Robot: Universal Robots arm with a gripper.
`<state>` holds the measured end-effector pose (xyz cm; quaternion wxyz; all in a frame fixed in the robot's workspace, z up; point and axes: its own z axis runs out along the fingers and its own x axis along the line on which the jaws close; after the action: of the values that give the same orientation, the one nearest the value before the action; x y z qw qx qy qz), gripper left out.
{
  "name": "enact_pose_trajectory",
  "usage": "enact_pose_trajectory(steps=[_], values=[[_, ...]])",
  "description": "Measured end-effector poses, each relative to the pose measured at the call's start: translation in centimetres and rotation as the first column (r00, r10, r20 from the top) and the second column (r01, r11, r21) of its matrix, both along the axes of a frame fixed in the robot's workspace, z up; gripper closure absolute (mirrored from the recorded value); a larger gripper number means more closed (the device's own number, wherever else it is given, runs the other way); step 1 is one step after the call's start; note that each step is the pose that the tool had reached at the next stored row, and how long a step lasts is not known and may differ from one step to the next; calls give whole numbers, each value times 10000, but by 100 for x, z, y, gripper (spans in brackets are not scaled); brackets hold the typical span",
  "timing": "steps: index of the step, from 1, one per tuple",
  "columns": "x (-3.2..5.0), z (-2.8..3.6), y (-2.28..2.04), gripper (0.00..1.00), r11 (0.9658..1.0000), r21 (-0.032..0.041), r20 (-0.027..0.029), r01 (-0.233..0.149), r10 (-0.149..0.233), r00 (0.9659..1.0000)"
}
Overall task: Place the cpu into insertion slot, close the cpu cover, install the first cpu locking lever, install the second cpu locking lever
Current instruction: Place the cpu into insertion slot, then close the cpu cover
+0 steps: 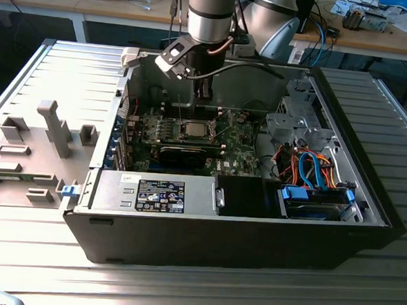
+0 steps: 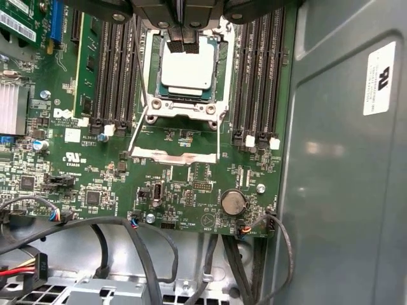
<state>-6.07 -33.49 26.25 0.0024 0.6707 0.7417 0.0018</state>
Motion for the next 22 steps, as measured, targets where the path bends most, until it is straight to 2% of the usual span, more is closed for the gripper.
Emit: enact_pose_trajectory(steps=[9, 22], values=[[0, 178, 0, 89, 10000, 26, 0, 0, 0, 10000], [4, 184, -7, 89, 10000, 27, -2, -1, 1, 10000]])
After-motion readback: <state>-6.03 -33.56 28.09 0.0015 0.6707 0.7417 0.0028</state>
